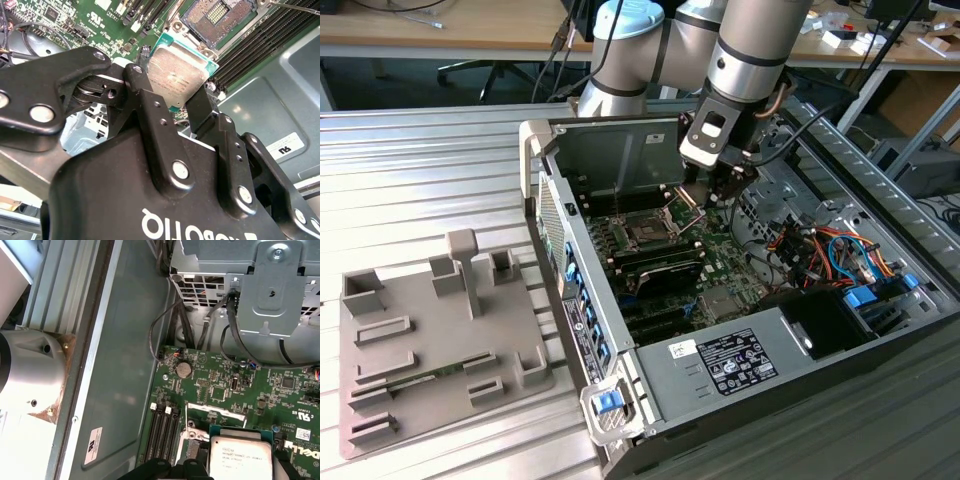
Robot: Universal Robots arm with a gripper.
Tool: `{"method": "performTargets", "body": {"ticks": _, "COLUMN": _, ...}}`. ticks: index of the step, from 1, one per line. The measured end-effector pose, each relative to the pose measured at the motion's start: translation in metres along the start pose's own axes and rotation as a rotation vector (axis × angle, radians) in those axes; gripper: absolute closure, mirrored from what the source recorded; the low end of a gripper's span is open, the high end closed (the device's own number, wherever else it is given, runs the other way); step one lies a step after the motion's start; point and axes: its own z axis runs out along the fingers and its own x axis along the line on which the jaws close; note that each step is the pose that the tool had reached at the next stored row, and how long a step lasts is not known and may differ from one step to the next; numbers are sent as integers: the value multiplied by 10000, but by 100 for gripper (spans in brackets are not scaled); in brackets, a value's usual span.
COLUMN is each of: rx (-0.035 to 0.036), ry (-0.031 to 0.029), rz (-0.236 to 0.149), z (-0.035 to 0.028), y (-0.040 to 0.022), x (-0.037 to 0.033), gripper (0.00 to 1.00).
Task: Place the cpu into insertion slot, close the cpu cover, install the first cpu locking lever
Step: 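Place the cpu into insertion slot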
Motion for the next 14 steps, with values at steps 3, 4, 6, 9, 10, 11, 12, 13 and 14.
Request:
{"method": "performTargets", "body": {"ticks": 3, "rx": -1, "ry": -7, "rz": 80, "z": 2, "y": 0, "x": 0, "gripper": 45}}
{"method": "performTargets", "body": {"ticks": 4, "rx": -1, "ry": -9, "rz": 99, "z": 2, "y": 0, "x": 0, "gripper": 45}}
{"method": "performTargets", "body": {"ticks": 6, "rx": -2, "ry": -10, "rz": 121, "z": 3, "y": 0, "x": 0, "gripper": 45}}
{"method": "performTargets", "body": {"ticks": 9, "rx": -2, "ry": -14, "rz": 165, "z": 4, "y": 0, "x": 0, "gripper": 45}}
{"method": "performTargets", "body": {"ticks": 10, "rx": -2, "ry": -15, "rz": 187, "z": 5, "y": 0, "x": 0, "gripper": 45}}
{"method": "performTargets", "body": {"ticks": 11, "rx": -3, "ry": -16, "rz": 198, "z": 5, "y": -1, "x": 0, "gripper": 45}}
{"method": "performTargets", "body": {"ticks": 12, "rx": -3, "ry": -18, "rz": 216, "z": 5, "y": -1, "x": 0, "gripper": 45}}
{"method": "performTargets", "body": {"ticks": 13, "rx": -4, "ry": -19, "rz": 237, "z": 6, "y": 0, "x": 0, "gripper": 45}}
{"method": "performTargets", "body": {"ticks": 14, "rx": -3, "ry": -21, "rz": 256, "z": 7, "y": 0, "x": 0, "gripper": 45}}
